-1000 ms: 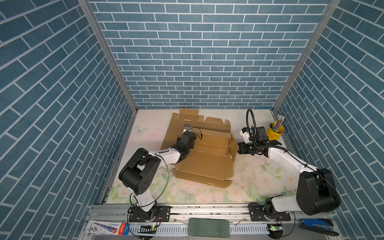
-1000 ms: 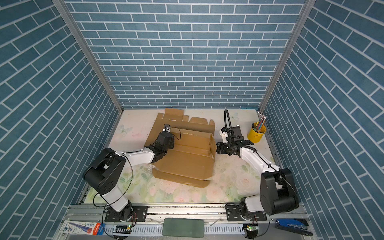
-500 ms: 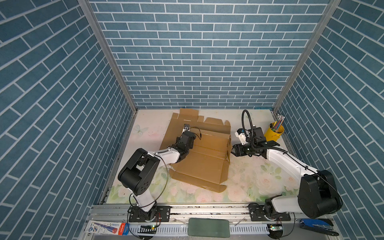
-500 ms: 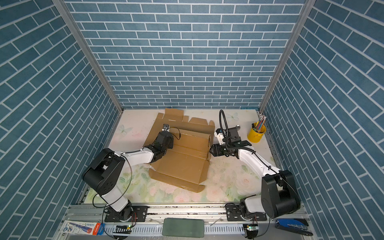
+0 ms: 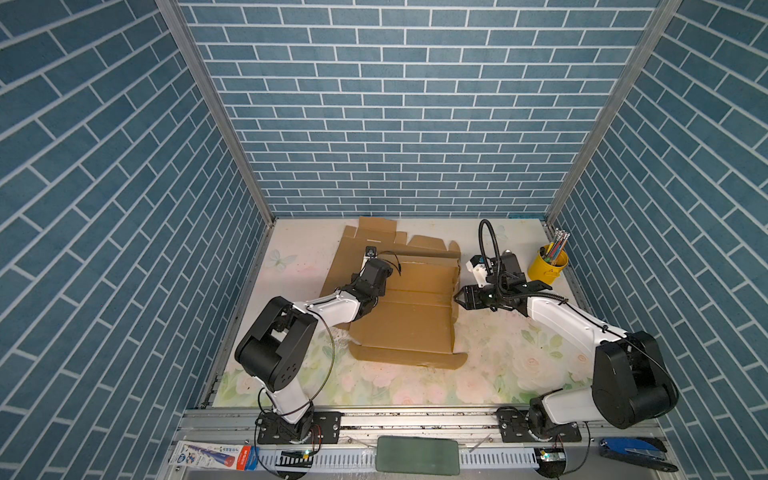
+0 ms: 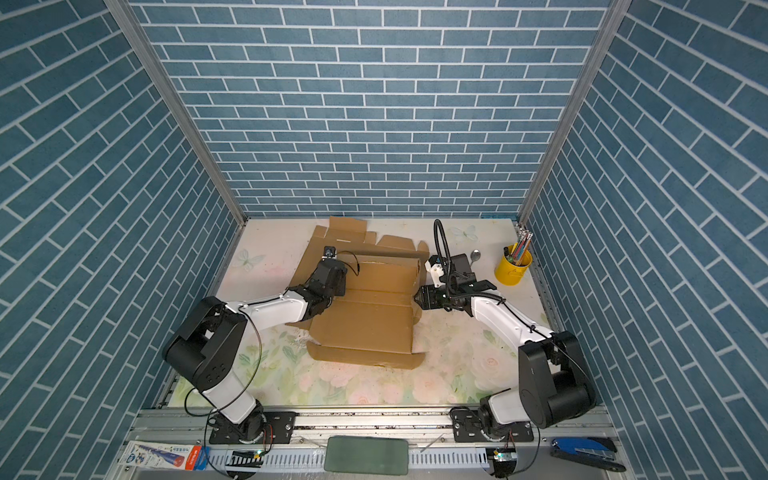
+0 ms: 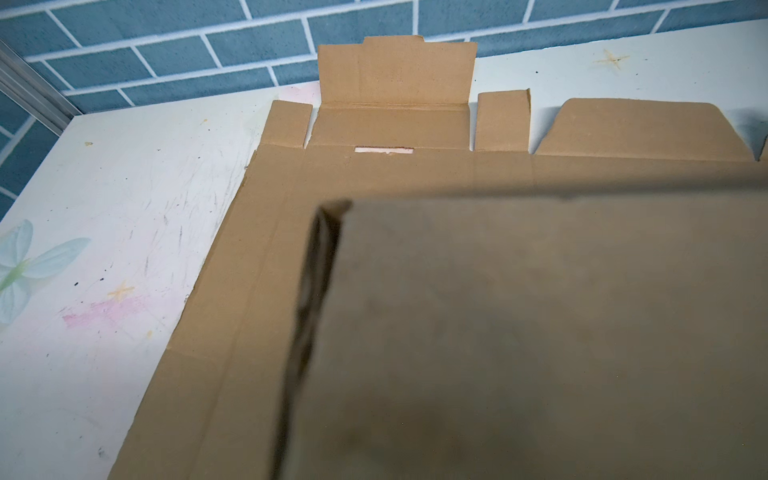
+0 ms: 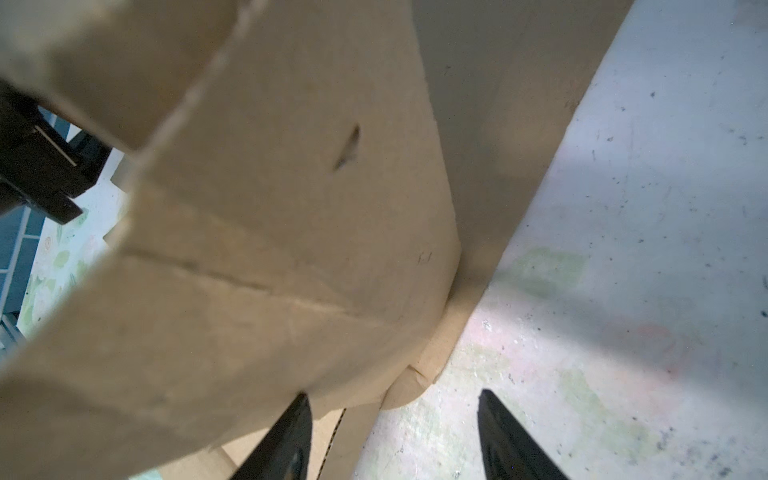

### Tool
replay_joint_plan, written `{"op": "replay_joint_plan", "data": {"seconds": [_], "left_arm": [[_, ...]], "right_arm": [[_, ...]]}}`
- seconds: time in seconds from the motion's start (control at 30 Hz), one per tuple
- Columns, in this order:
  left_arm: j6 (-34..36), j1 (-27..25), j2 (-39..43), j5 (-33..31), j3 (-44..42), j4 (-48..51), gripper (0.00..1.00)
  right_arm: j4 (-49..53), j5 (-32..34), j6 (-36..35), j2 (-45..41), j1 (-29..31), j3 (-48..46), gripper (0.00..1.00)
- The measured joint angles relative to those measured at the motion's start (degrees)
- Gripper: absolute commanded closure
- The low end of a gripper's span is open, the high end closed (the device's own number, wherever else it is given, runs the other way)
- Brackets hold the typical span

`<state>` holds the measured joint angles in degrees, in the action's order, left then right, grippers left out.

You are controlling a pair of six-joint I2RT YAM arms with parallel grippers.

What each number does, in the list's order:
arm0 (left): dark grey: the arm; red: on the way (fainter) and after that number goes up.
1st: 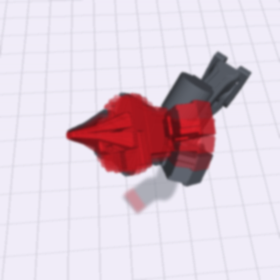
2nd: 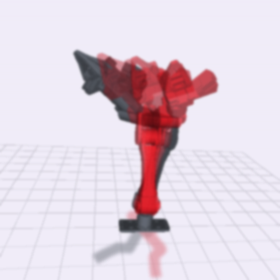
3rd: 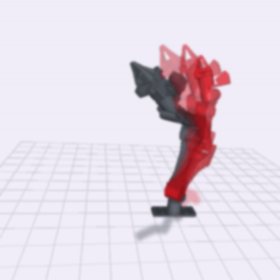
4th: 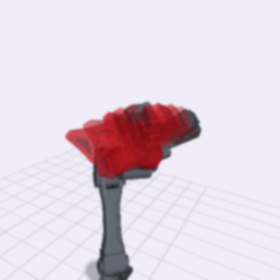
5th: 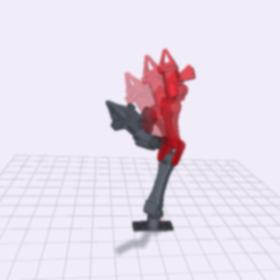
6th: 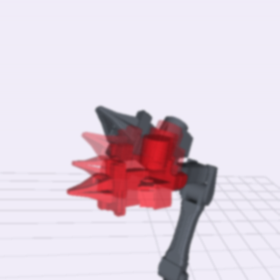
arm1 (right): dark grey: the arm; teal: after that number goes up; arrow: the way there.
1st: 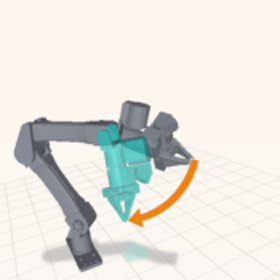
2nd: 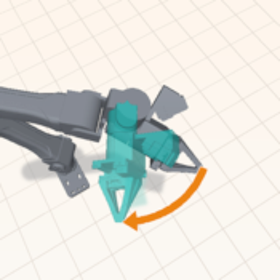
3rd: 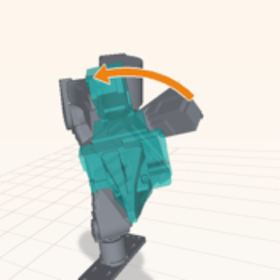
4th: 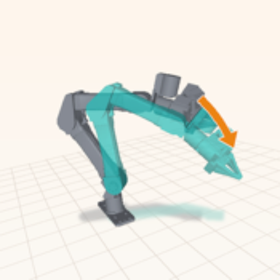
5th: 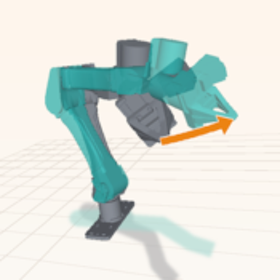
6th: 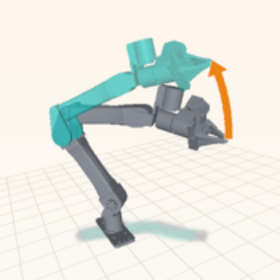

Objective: Fold the paper box

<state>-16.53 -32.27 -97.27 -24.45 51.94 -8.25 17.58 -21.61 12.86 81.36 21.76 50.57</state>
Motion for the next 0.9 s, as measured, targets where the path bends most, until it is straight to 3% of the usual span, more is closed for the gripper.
{"op": "replay_joint_plan", "data": {"seconds": [0.3, 0.53, 0.63, 0.73, 0.8, 0.9], "left_arm": [[0.5, 0.0, 1.6, 0.0, -1.3, 0.4, 1.00], [0.1, 0.0, 2.0, -0.3, -1.6, 1.1, 1.00], [0.0, 0.0, 2.0, -0.3, -1.8, 0.9, 1.00], [0.0, 0.0, 2.0, -0.3, -1.9, 0.7, 1.00], [0.0, 0.0, 2.0, -0.3, -1.9, 0.7, 1.00], [0.0, 0.0, 2.0, -0.3, -2.1, 0.5, 1.00]], "right_arm": [[3.5, 4.4, -2.3, 0.2, -0.1, 0.6, 0.36], [11.8, 7.5, 3.1, -1.5, -2.0, 0.7, 0.38], [15.8, 9.8, 5.1, -6.4, -3.2, 0.7, 0.49], [17.5, 10.6, 8.7, -13.2, -3.1, 0.7, 0.68], [15.5, 11.1, 12.9, -16.6, -0.9, -0.4, 0.78], [9.5, 12.7, 19.0, -18.4, 4.5, -5.5, 0.83]]}}
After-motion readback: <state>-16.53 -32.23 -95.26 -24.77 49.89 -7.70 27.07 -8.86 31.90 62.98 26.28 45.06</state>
